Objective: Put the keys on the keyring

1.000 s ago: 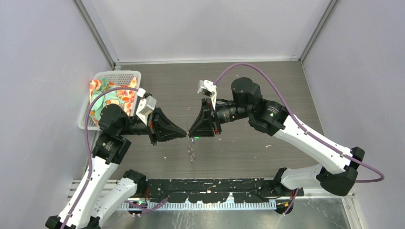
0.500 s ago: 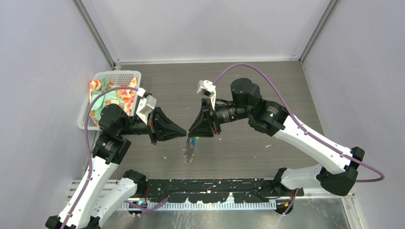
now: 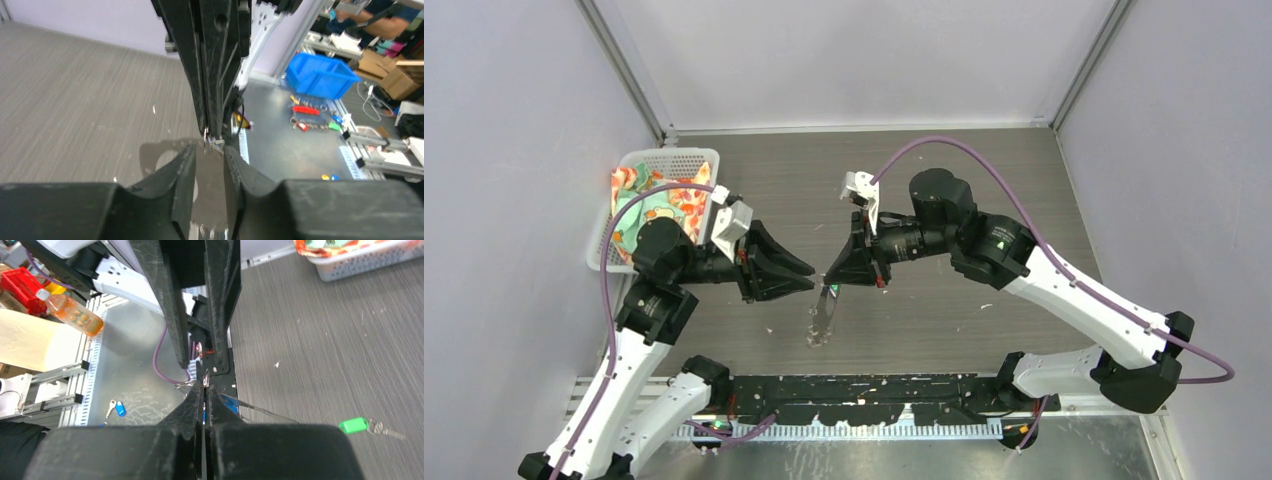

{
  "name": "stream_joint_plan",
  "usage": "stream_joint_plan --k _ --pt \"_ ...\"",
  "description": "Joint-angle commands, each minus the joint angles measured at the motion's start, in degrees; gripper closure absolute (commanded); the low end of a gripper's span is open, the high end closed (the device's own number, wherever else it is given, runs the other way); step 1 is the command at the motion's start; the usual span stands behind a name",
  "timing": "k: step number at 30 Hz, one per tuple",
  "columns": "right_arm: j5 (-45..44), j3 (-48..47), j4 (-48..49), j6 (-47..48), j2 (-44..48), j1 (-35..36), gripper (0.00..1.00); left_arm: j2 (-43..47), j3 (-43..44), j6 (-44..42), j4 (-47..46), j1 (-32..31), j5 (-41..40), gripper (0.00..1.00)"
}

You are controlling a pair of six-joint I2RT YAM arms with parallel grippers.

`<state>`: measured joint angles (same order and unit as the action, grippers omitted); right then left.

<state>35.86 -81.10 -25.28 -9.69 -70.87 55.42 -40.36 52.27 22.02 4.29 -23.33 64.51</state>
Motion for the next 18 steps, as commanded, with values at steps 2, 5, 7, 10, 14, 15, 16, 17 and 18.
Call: stream_joint_plan --k 2,5,7,10,14,15,16,17,18 --pt "-1.80 -8.25 -14.17 4.79 -2.29 0.12 0.99 -1.20 3.71 -13.28 14.98 -0.14 3.81 0.53" --pt "-3.83 -13.83 -24.11 8.48 -5.80 1.86 0.99 -5.72 10.36 -27.59 32.81 -0.13 6.45 0.41" --pt "-5.89 -16.43 -28.23 9.33 -7.74 3.17 0.99 -8.83 14.26 -37.15 42.81 -0.18 6.88 0.37" --pt "-7.32 -19.94 -32.25 11.20 -10.47 4.74 0.99 -11.94 17.18 -43.33 49.98 -0.20 7.05 0.33" --pt "-8.26 -23.25 -34.38 11.80 -12.70 5.83 0.99 -13.78 18.44 -45.64 52.46 -0.35 6.60 0.41" --pt "-8.26 -23.77 -34.40 11.80 -13.04 5.94 0.99 -13.97 18.33 -45.70 52.52 -0.46 6.62 0.44" --pt "-8.26 -24.32 -34.55 11.88 -13.39 6.02 0.99 -14.04 17.97 -45.69 52.56 -0.78 6.60 0.47" --pt "-8.26 -24.81 -34.80 11.89 -13.69 6.14 0.99 -14.00 17.65 -45.69 52.57 -1.08 6.59 0.49" --pt "-8.26 -25.30 -35.10 11.89 -14.01 6.12 0.99 -13.85 17.28 -45.83 52.57 -1.48 6.55 0.50"
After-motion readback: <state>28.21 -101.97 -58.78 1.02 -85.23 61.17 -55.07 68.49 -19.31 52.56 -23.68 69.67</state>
